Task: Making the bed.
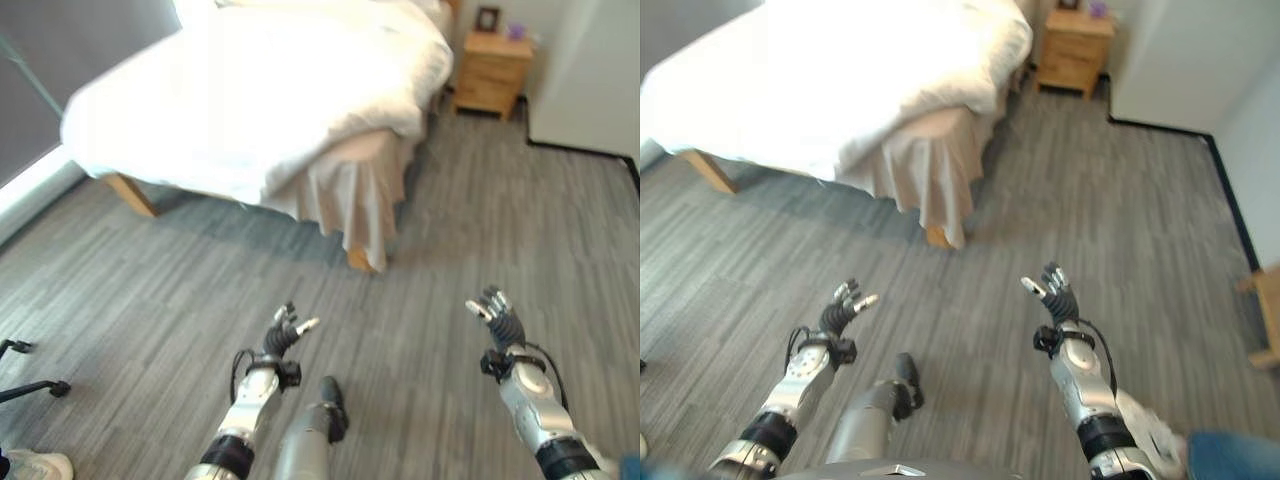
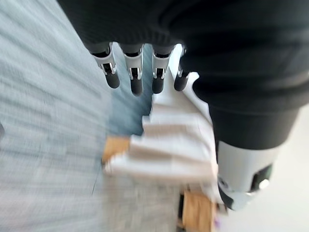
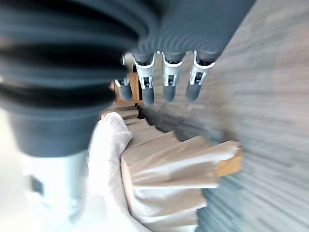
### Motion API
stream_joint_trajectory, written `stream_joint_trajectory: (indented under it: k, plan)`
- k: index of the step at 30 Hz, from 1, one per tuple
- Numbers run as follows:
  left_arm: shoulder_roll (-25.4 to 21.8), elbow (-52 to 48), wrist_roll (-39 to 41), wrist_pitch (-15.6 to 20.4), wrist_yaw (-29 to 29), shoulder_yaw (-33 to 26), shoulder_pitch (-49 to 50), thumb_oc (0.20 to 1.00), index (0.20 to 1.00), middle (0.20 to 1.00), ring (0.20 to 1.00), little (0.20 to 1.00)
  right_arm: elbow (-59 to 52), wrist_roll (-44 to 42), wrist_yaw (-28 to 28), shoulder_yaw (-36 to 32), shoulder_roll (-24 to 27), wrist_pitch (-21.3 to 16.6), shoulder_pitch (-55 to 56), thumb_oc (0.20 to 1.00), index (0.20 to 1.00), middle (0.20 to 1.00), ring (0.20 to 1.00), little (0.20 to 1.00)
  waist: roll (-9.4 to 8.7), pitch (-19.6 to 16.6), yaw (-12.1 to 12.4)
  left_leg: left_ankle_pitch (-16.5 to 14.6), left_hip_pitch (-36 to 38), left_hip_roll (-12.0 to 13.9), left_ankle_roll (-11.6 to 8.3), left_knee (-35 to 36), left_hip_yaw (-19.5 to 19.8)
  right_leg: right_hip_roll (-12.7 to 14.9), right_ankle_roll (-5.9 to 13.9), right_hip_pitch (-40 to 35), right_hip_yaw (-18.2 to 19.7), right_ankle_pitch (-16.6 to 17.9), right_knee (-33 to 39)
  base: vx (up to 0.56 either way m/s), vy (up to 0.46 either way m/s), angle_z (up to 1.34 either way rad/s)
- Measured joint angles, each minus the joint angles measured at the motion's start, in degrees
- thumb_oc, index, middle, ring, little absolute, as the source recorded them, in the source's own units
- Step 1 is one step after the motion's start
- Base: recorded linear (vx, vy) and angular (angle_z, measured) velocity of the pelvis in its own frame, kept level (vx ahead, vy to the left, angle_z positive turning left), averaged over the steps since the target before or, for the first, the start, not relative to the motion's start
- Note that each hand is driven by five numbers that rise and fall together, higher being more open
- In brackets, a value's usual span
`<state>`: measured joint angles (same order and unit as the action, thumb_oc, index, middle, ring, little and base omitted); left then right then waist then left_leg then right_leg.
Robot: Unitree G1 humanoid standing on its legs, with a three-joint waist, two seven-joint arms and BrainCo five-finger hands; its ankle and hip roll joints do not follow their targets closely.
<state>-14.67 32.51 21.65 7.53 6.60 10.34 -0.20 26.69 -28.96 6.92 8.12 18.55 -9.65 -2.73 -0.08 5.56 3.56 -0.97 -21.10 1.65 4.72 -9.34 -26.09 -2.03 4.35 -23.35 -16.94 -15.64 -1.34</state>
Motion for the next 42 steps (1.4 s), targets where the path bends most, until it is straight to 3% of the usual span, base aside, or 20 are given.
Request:
stream_joint_trajectory:
  k: [1,2,3,4,5,8,10,13,15,16,17,19,21,23,24,27,29,30,35,42]
  plan:
    - [-0.2,-0.8,0.0,-0.4,-0.3,-1.0,0.8,1.0,1.0,1.0,1.0,1.0,0.0,0.1,-0.1,0.2,-0.8,0.6,0.3,1.0,1.0,1.0,1.0,1.0,-0.46,-0.4,0.1,1.6,0.7,-0.5,2.34,-0.9,0.3,1.0,0.01,0.4,0.5,-0.9,-4.0,0.73,0.256,0.06]
    - [-0.4,-2.2,0.0,-0.6,-0.3,-1.7,3.0,1.0,1.0,1.0,1.0,1.0,-0.2,1.6,-0.7,1.6,-1.9,1.1,1.9,1.0,1.0,1.0,1.0,1.0,-3.05,-1.4,-0.1,3.0,4.2,-2.2,3.27,0.8,0.2,5.1,0.7,4.9,0.9,-0.3,-18.1,0.3,0.176,0.04]
    - [-0.6,-1.5,-0.4,-0.6,-0.7,-1.0,2.5,1.0,1.0,1.0,1.0,1.0,-0.9,2.9,-1.1,2.6,-2.8,1.2,2.7,1.0,1.0,1.0,1.0,1.0,-4.36,-1.2,0.5,3.2,6.8,-3.9,5.13,1.3,0.3,7.5,3.6,9.1,2.0,4.5,-30.8,0.73,0.301,0.48]
    - [-1.2,0.9,-0.5,-1.4,-0.7,0.1,0.1,1.0,1.0,1.0,1.0,1.0,-2.4,4.3,-1.2,3.5,-3.8,1.4,2.9,1.0,1.0,1.0,1.0,1.0,-6.57,-0.9,-1.1,1.8,9.7,-6.8,6.14,1.5,1.5,13.1,6.48,18.9,4.4,16.0,-53.5,0.74,0.082,1.18]
    - [1.3,2.3,-3.1,-1.9,-0.5,-0.5,-5.9,1.0,1.0,1.0,1.0,1.0,-2.8,4.2,-2.3,3.7,-5.6,1.8,0.7,1.0,1.0,1.0,1.0,1.0,-4.53,3.1,-2.7,-2.5,14.4,-8.4,6.75,0.6,6.9,14.8,4.0,34.9,7.9,11.2,-62.4,0.88,0.025,1.64]
    - [0.4,-1.6,-5.0,-1.3,-0.7,2.2,-7.6,1.0,1.0,1.0,1.0,1.0,-3.2,6.6,-2.6,3.8,-3.9,2.5,0.6,1.0,1.0,1.0,1.0,1.0,-1.39,4.9,-4.2,-5.7,21.1,-8.4,3.17,3.3,13.9,19.2,2.16,41.0,2.4,8.1,-51.4,0.37,-0.186,1.37]
    - [-0.9,-2.9,-5.0,-0.4,-0.8,2.5,-7.6,1.0,1.0,1.0,1.0,1.0,-3.2,6.7,-3.0,3.5,-2.4,2.7,0.6,1.0,1.0,1.0,1.0,1.0,-0.37,5.0,-5.1,-5.4,26.7,-7.9,3.32,6.3,18.0,20.8,2.85,40.7,0.8,9.4,-34.7,0.46,-0.355,1.27]
    - [-3.1,-2.3,-5.3,-0.5,-1.5,1.6,-6.4,1.0,1.0,1.0,1.0,1.0,-4.3,6.7,-3.8,2.2,-1.9,2.8,2.0,1.0,1.0,1.0,1.0,1.0,-2.53,4.3,-5.0,-6.9,30.7,-7.2,0.22,8.9,24.3,15.0,4.56,38.2,11.8,15.4,-8.3,0.3,-0.235,1.01]
    - [-4.9,-2.2,-6.9,-0.7,-2.3,1.7,-4.4,1.0,1.0,1.0,1.0,1.0,-4.1,7.2,-3.8,1.1,-1.6,3.6,2.3,1.0,1.0,1.0,1.0,1.0,-4.07,3.7,-4.7,-7.8,33.8,-6.8,-1.52,10.0,25.5,13.5,2.16,35.4,11.1,21.8,-2.1,0.21,-0.208,0.97]
    - [-5.5,-2.3,-7.0,-0.7,-2.8,2.1,-2.8,1.0,1.0,1.0,1.0,1.0,-4.1,8.2,-3.9,0.0,-1.4,3.6,2.3,1.0,1.0,1.0,1.0,1.0,-5.78,2.9,-4.5,-8.8,35.9,-7.5,-3.25,9.8,25.3,13.2,0.24,33.7,10.2,26.6,-1.2,0.21,-0.25,0.31]
    - [-4.2,-2.2,-7.2,-0.8,-3.1,1.7,-0.8,1.0,1.0,1.0,1.0,1.0,-2.5,8.8,-4.3,-1.6,-0.5,3.8,0.5,1.0,1.0,1.0,1.0,1.0,-3.61,2.5,-3.3,-9.5,36.7,-5.1,-5.02,8.1,24.7,11.4,0.31,32.0,9.9,26.1,-1.3,0.22,-0.312,0.04]
    - [-3.7,-3.0,-7.2,-0.6,-4.6,1.6,1.9,1.0,1.0,1.0,1.0,1.0,-3.4,8.9,-4.7,-3.1,2.8,4.1,-0.7,1.0,1.0,1.0,1.0,1.0,-5.35,2.7,-2.4,-9.9,33.2,-4.6,-7.12,1.3,24.4,11.5,-0.51,28.5,10.2,25.6,2.6,0.15,-0.249,-0.01]
    - [-3.7,-6.4,-7.1,-0.5,-7.1,0.9,4.6,1.0,1.0,1.0,1.0,1.0,-5.1,9.1,-5.9,-5.9,12.6,4.2,-1.8,1.0,1.0,1.0,1.0,1.0,-4.66,2.4,-1.8,-9.8,30.7,-0.9,-7.03,6.4,24.5,9.2,-1.41,25.4,8.4,25.6,7.1,0.07,-0.105,0.31]
    - [-4.1,-6.0,-7.1,-0.7,-7.5,0.6,5.5,1.0,1.0,1.0,1.0,1.0,-5.9,10.4,-6.1,-8.0,14.9,4.2,-3.4,1.0,1.0,1.0,1.0,1.0,-5.15,2.6,-2.0,-9.1,28.2,0.2,-6.09,9.2,24.9,8.5,-1.75,25.1,7.9,24.9,7.1,0.13,-0.114,0.05]
    - [-4.3,-6.0,-7.0,-0.8,-8.4,0.6,7.2,1.0,1.0,1.0,1.0,1.0,-7.9,12.3,-7.5,-7.8,19.8,4.8,-4.6,1.0,1.0,1.0,1.0,1.0,-4.93,2.6,-1.4,-4.9,27.7,1.5,-6.71,10.5,25.3,7.4,-1.15,24.1,8.1,23.7,7.3,0.13,-0.07,-0.24]
    - [-5.0,-7.0,-6.5,-0.6,-10.5,3.4,9.2,1.0,1.0,1.0,1.0,1.0,-6.3,19.0,-7.2,-5.4,32.6,3.9,-11.4,1.0,1.0,1.0,1.0,1.0,-4.53,1.8,-2.7,-3.9,28.7,1.3,-7.45,12.9,25.4,7.8,0.01,23.9,7.6,22.4,7.4,0.04,-0.019,0.01]
    - [-5.3,-7.0,-6.1,-0.6,-11.5,5.4,9.1,1.0,1.0,1.0,1.0,1.0,-0.6,20.3,-5.8,-4.9,33.7,3.5,-18.5,1.0,1.0,1.0,1.0,1.0,-5.08,1.5,-3.1,-3.0,28.8,1.2,-7.78,14.0,25.5,7.9,0.59,24.3,7.3,22.8,7.4,-0.04,-0.016,-0.01]
    - [-6.2,-6.9,-6.1,-0.6,-11.8,8.6,8.7,1.0,1.0,1.0,1.0,1.0,9.9,22.6,-5.6,6.1,36.9,3.5,-30.5,1.0,1.0,1.0,1.0,1.0,-5.03,1.4,-3.2,-2.8,28.4,0.8,-7.85,14.1,25.3,8.2,0.78,24.8,7.5,23.1,7.4,-0.1,-0.005,-0.04]
    - [-6.4,-6.8,-5.9,-0.5,-13.2,12.2,6.3,1.0,1.0,1.0,1.0,1.0,25.0,41.0,-4.1,34.7,41.7,4.0,-58.2,1.0,1.0,1.0,1.0,1.0,-3.88,0.7,-1.4,-0.9,23.6,0.1,-8.19,14.0,25.8,9.0,0.53,29.7,7.0,24.8,7.1,-0.1,-0.002,0.08]
    - [-11.7,-5.8,-1.7,-0.2,-12.7,10.0,5.3,1.0,1.0,1.0,1.0,1.0,45.9,50.8,-1.6,37.9,36.4,5.5,-76.2,1.0,1.0,1.0,1.0,1.0,-0.31,3.7,3.9,1.5,11.8,-1.0,-8.42,13.0,28.3,10.1,0.14,39.8,5.2,26.8,7.1,-0.11,-0.042,0.19]
